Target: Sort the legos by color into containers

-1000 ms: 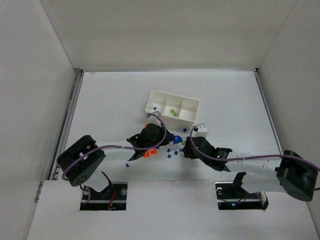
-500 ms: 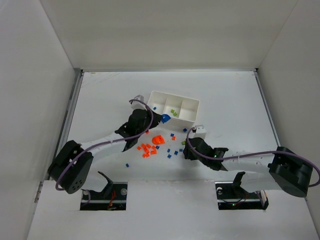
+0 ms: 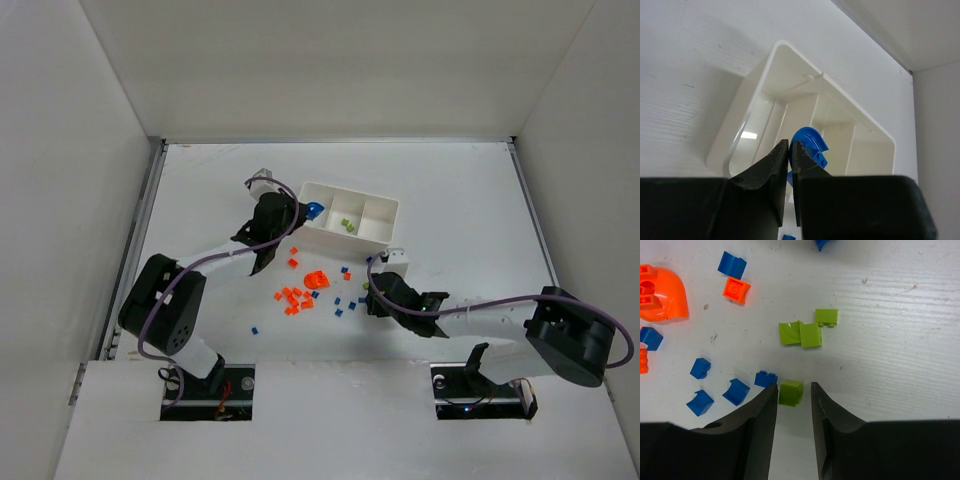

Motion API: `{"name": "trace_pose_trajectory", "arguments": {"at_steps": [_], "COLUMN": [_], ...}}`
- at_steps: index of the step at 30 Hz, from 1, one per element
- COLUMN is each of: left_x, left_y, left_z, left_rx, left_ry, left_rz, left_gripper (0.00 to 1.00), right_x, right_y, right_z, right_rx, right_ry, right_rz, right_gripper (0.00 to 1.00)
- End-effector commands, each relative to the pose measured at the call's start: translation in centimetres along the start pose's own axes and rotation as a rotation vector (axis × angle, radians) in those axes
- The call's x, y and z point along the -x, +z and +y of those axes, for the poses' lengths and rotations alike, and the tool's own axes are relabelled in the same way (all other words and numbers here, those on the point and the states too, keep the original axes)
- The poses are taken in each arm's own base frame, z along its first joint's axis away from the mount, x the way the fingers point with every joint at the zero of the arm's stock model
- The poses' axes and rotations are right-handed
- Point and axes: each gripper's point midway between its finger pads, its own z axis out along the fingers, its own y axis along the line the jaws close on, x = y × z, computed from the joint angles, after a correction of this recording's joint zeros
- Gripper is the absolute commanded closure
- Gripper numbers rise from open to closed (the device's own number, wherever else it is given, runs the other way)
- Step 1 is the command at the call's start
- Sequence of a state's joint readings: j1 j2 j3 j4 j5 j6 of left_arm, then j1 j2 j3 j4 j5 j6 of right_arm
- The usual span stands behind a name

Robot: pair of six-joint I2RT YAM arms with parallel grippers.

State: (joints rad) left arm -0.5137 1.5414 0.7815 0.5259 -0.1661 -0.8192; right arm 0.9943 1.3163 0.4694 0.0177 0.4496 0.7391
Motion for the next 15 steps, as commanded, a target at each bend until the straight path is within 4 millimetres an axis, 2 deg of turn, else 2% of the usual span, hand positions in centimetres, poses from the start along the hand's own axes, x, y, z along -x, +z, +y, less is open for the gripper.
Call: {"name": "trace_pose_trajectory", "arguments": {"at_steps": [1,5,7,8,12,15], "left_x": [2.7,2.5,2.4,2.6,3.3,3.1], "left_y": [1.4,2.6,2.8,2.6,1.4,-0.1], "left_z": [-2.1,-1.9,-1.9,-1.8,-1.6,-1.5], "left_rx": [-0.031,-0.003,0.000,0.001,0.006,0.001], "left_ry": [0.016,0.058,0.072,0.073,0.089,0.107], "left_rz": [-0.085,-0.093,-0.091,-0.101,-0.126,-0.131], "left_gripper": [0.94,0.92,0.83,0.76,0.65,0.64], "right_x": [2.1,2.1,2.1,2.1,2.1,2.5], "right_y": [0.5,0.6,0.6,0.7,0.6,0.1], "right_z": [1.3,1.2,1.3,1.2,1.2,1.4], "right_rx": [0.012,0.001,0.006,0.002,0.002,0.011], "right_ry": [0.047,0.043,0.046,0.044,0.046,0.045], "right_rz": [-0.059,-0.061,-0.059,-0.060,-0.061,-0.068], "right_gripper": [0.64,0.66,0.71,0.74,0.80,0.83]}}
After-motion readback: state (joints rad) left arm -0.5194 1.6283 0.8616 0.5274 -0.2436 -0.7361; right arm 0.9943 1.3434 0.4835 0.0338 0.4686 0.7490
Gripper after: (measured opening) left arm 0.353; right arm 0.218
